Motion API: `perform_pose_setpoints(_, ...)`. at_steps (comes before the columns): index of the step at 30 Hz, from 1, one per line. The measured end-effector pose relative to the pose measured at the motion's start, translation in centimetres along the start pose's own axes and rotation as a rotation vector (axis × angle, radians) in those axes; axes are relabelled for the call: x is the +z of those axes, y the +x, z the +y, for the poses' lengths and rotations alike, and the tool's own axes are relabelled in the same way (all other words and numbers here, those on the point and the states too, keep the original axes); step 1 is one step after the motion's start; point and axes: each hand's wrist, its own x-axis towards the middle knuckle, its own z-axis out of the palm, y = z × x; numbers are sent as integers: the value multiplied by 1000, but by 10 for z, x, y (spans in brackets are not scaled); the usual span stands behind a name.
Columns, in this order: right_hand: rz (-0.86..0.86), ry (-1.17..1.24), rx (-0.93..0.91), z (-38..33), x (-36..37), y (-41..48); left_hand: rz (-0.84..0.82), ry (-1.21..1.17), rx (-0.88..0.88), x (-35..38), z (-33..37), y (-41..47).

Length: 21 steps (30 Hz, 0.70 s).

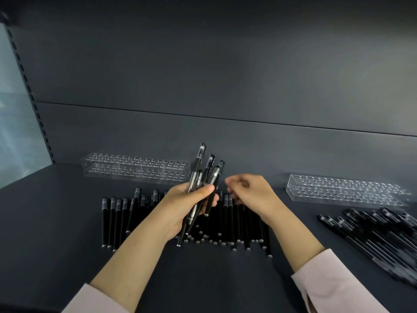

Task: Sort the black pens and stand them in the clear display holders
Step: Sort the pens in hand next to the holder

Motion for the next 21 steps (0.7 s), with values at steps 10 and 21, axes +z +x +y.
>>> perform_pose_setpoints(10,28,839,50,-18,0,-2,-58,-43,20,1,1,-2)
perform_pose_setpoints(21,28,-12,22,11,4,3,-74,-120,-23,-5,3,-1)
